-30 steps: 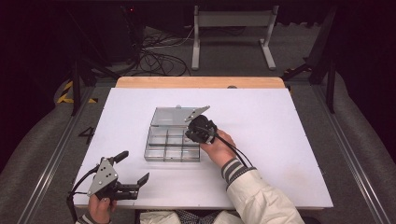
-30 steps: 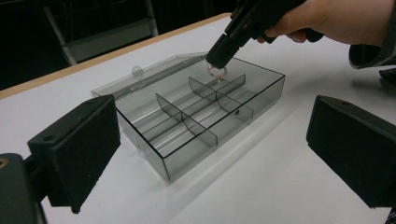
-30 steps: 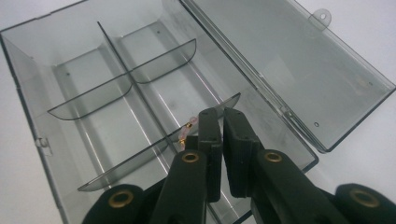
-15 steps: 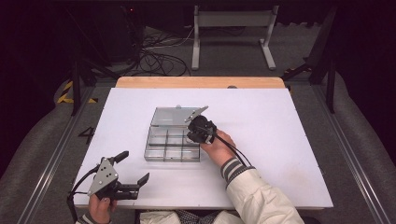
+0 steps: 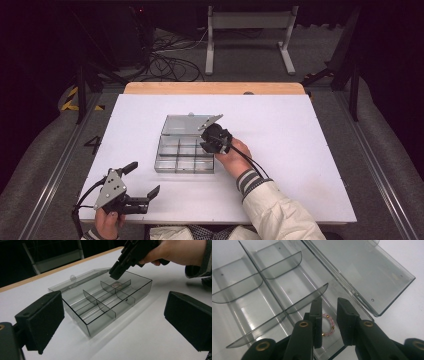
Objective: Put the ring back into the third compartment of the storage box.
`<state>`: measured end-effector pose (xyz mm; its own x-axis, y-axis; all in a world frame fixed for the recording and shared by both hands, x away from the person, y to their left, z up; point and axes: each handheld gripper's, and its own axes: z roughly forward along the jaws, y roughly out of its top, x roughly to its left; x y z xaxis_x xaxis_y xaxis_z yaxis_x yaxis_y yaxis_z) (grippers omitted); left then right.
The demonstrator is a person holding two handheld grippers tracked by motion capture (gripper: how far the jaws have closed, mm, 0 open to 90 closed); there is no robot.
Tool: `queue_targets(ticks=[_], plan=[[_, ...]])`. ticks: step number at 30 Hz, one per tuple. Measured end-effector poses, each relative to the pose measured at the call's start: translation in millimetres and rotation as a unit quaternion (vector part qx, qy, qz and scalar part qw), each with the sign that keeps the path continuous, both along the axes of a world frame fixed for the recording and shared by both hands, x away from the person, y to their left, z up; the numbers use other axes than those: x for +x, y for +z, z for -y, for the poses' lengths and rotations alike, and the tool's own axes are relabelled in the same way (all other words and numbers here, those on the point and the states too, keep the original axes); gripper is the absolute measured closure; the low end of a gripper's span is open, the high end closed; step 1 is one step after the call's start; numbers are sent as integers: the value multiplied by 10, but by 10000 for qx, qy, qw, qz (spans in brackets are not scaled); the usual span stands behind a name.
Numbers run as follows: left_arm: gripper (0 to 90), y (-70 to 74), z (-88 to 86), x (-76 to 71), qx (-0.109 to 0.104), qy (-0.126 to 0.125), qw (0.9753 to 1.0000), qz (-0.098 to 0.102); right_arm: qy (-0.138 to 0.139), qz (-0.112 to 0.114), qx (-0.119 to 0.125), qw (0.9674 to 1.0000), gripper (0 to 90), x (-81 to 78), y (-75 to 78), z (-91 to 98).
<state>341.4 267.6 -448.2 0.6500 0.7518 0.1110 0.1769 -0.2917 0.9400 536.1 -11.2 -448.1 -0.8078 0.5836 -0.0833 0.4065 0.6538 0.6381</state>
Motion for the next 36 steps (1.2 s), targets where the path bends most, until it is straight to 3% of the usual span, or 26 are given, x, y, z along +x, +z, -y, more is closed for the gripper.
queue_targets(ticks=[7, 13, 20, 24, 27, 30, 36], plan=[[33, 0, 1, 1, 10, 4, 10000, -3, 40, 2, 222, 9997, 666, -23, 65, 48], [34, 0, -2, -1, 1, 10, 10000, 2, 142, -65, 538, 9984, 493, -44, 148, 127], [33, 1, 0, -2, 12, 11, 10000, 7, 277, -99, 1146, 9930, 276, -102, 297, 248], [33, 0, -2, -2, 7, 17, 10000, 3, 370, -46, 1313, 9906, 209, -142, 347, 302], [33, 0, -2, -2, 6, 14, 10000, 4, 430, -16, 1396, 9893, 169, -176, 380, 329], [33, 0, -2, -2, 5, 17, 10000, 2, 512, -10, 1592, 9859, 150, -206, 416, 370], [33, 2, -6, -1, 8, 30, 10000, 30, 570, 81, 1650, 9846, 139, -249, 470, 416]])
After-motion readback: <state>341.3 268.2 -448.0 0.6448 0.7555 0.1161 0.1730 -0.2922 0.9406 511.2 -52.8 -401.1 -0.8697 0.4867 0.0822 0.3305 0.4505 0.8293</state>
